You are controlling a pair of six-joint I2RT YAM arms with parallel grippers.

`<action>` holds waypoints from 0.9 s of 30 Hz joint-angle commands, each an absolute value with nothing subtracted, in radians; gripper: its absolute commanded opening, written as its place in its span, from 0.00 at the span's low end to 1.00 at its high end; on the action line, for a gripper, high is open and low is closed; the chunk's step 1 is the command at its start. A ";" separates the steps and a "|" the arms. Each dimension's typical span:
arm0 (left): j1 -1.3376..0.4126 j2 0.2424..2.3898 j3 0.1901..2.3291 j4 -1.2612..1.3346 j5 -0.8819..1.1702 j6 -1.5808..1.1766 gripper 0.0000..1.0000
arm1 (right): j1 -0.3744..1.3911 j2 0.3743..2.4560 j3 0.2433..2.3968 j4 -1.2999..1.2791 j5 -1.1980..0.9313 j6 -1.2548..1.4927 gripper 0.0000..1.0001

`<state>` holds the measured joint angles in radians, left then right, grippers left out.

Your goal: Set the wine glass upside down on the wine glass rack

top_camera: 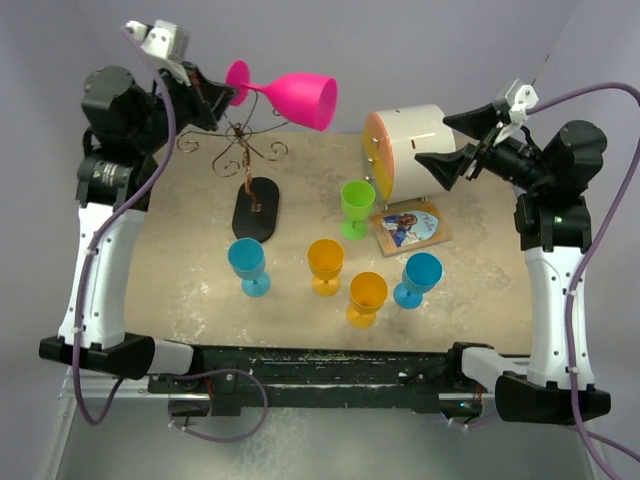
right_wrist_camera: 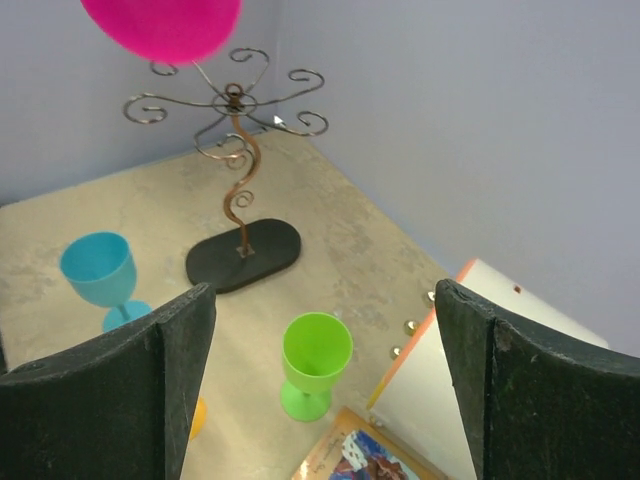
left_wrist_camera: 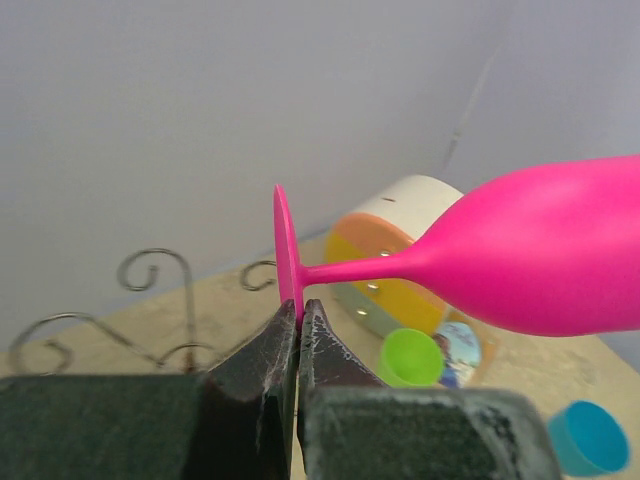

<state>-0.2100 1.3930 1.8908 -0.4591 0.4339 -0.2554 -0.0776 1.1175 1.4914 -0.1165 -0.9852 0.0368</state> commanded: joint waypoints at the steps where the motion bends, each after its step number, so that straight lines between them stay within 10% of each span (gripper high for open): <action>1: -0.126 1.324 1.937 -0.466 0.304 -0.104 0.00 | -0.078 1.118 1.520 -0.213 -0.892 -0.131 0.93; 27: 0.066 1.575 2.185 -0.434 -0.193 0.366 0.00 | -0.078 1.060 1.159 -0.326 -0.767 -0.401 0.96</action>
